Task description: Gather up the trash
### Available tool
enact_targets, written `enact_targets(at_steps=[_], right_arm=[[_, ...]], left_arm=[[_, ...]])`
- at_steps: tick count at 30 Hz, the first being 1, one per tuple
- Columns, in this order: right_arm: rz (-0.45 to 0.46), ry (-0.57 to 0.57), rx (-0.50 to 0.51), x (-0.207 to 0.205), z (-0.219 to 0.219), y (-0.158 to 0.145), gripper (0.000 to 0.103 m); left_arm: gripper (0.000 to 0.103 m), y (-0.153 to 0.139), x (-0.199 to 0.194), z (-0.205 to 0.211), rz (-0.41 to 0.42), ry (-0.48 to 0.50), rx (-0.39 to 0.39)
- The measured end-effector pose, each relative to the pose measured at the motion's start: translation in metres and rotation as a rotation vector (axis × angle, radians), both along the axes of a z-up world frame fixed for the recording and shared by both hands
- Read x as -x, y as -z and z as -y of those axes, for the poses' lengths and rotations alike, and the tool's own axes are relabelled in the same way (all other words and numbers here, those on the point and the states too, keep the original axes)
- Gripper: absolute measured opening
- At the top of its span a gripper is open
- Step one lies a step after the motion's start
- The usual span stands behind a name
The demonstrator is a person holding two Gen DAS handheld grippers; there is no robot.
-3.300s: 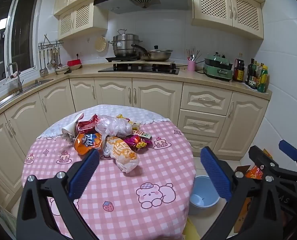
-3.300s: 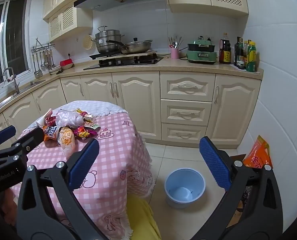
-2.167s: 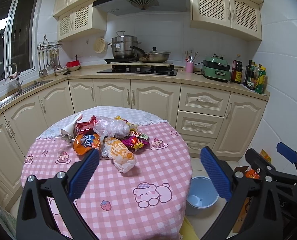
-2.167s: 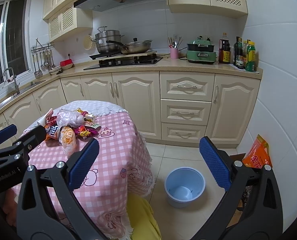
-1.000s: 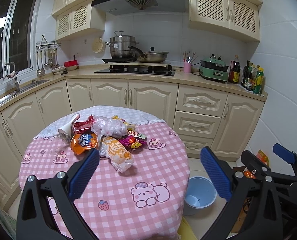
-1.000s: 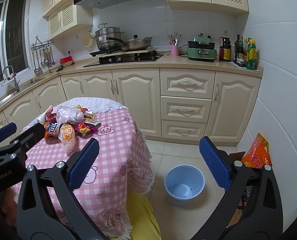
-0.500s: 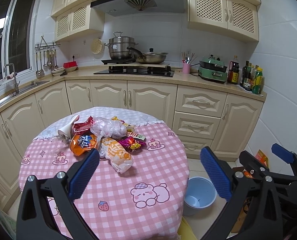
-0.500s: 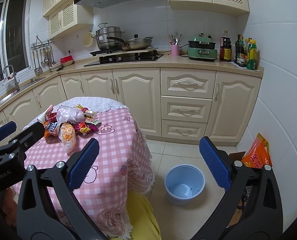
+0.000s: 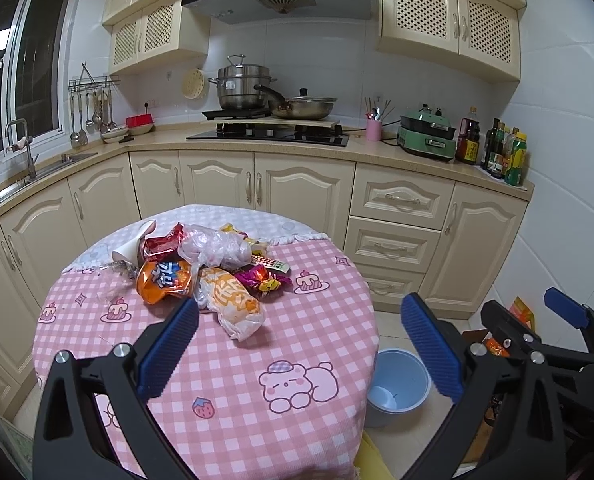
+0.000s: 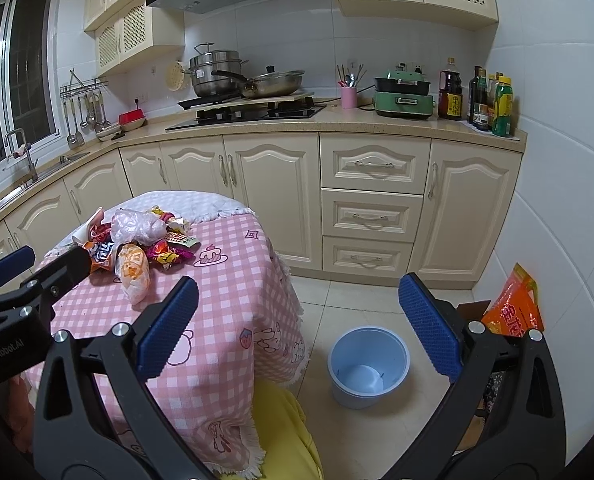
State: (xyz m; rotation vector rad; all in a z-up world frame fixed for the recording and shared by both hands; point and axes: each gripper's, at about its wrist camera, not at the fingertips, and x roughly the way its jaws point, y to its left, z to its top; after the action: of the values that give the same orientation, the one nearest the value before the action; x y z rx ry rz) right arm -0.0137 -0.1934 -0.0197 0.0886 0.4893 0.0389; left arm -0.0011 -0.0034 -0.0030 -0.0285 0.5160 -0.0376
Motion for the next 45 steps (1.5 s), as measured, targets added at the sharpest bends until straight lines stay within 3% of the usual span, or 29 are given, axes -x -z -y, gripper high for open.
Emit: enact_targets(at_steps=[13, 27, 30, 36, 45], right_arm=[[-0.066, -0.017, 0.003, -0.018, -0.012, 0.009, 0.098], [-0.163, -0.062, 0.047, -0.063, -0.067, 0.029, 0.098], [-0.192, -0.101, 0.076, -0.078, -0.089, 0.036, 0.098], [-0.234, -0.17, 0.105, -0.107, -0.127, 0.045, 0.098], [-0.331, -0.326, 0.042, -0.149, -0.18, 0.064, 0.098]], left_arm=[[0.099, 0.013, -0.014, -0.015, -0.053, -0.002, 0.019], [0.099, 0.039, -0.055, -0.069, -0.133, 0.013, 0.076], [0.099, 0.048, -0.071, -0.089, -0.164, 0.048, 0.123], [0.099, 0.06, -0.095, -0.122, -0.199, 0.04, 0.138], [0.099, 0.078, -0.122, -0.175, -0.266, 0.02, 0.188]])
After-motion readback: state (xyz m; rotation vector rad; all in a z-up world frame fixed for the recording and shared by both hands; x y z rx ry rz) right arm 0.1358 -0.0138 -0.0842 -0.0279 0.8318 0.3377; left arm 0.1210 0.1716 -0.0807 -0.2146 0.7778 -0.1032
